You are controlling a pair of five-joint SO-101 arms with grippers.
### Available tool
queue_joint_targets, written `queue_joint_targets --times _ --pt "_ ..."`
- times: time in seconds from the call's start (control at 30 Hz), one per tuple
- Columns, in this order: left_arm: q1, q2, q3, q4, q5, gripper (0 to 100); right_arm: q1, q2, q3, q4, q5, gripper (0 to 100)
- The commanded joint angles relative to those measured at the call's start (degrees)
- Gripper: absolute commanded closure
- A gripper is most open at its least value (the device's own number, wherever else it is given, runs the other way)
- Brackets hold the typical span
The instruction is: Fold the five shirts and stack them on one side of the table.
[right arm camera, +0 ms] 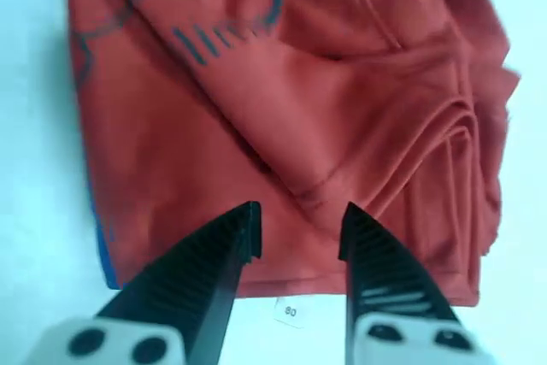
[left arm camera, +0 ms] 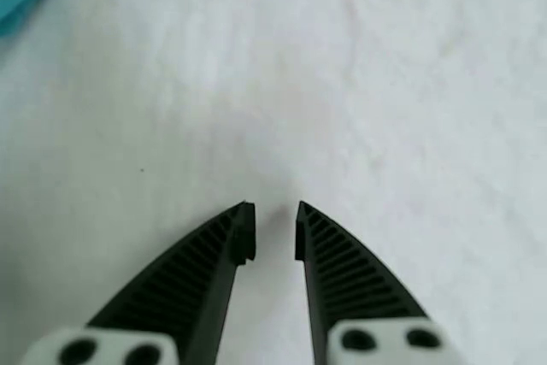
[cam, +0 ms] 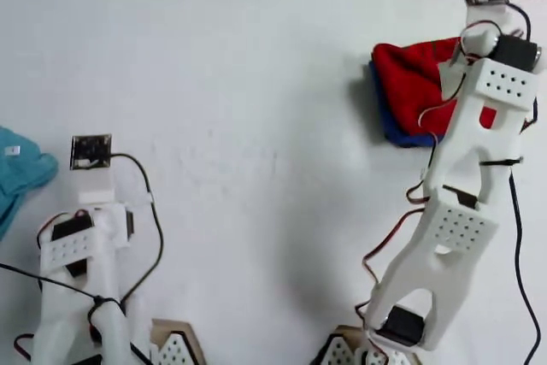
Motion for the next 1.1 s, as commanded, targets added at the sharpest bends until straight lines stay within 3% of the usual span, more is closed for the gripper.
queue_joint_targets --times 0.0,0.4,0.63,0.83,1.07 --pt "0.62 -1.14 0.04 -0.79 -0.18 89 0.84 0.84 -2.2 -1.36 0.62 84.1" --pt "0.62 -1.14 0.04 -0.79 -0.18 89 2.07 5.49 -2.2 -7.96 0.7 84.2" --pt "0.62 -1.14 0.04 -0.79 -0.18 89 2.15 7.43 -2.2 -8.04 5.89 84.4" --pt "0.62 -1.14 0.04 -0.79 -0.18 89 2.07 7.69 -5.8 -9.54 5.8 98.8" --pt "0.62 -1.14 0.04 -0.79 -0.18 89 2.07 7.69 -14.42 -9.54 5.89 97.9"
